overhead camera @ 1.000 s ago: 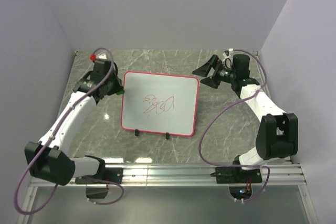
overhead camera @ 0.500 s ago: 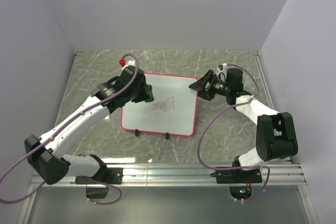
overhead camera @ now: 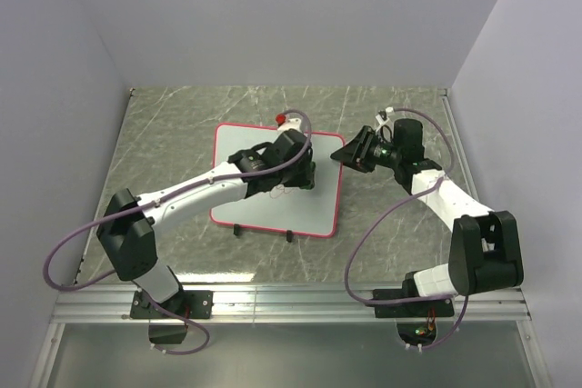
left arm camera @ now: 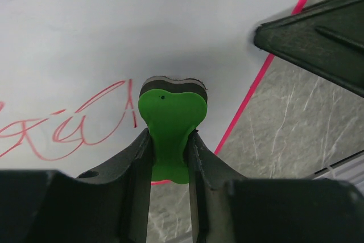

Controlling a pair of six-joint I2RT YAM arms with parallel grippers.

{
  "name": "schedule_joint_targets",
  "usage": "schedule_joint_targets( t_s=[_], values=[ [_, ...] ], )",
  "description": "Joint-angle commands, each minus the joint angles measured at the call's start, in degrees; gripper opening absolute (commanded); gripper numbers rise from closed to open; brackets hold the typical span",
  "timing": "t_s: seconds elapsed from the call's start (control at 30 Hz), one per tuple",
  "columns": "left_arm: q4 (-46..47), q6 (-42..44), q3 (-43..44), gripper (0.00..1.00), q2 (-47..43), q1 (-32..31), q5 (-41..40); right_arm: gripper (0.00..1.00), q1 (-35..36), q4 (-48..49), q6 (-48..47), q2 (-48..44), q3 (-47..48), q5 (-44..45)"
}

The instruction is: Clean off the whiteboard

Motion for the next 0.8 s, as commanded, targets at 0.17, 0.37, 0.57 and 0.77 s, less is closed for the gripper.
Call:
schedule_joint_targets(
  t_s=[0.17, 0.37, 0.57, 0.77],
  values=[
    [8.1, 6.6, -1.0, 0.00, 2.3, -3.2, -2.7, 0.17, 0.9, -4.9, -6.6, 1.3, 1.4, 1.0],
    [13.7, 5.3, -7.7, 0.00, 2.6, -3.4, -5.4, 0.00, 1.0, -8.7, -8.3, 2.1, 2.1, 2.5],
    [15.6, 6.0, -8.8, 0.00, 4.5, -3.3, -8.1, 0.00, 1.1, -11.8, -10.1, 1.5, 3.2, 4.0],
    [15.3, 6.9, -9.2, 0.00, 5.1, -2.8, -12.2, 0.00, 1.2, -11.5, -9.4, 0.7, 3.5, 4.1]
  ],
)
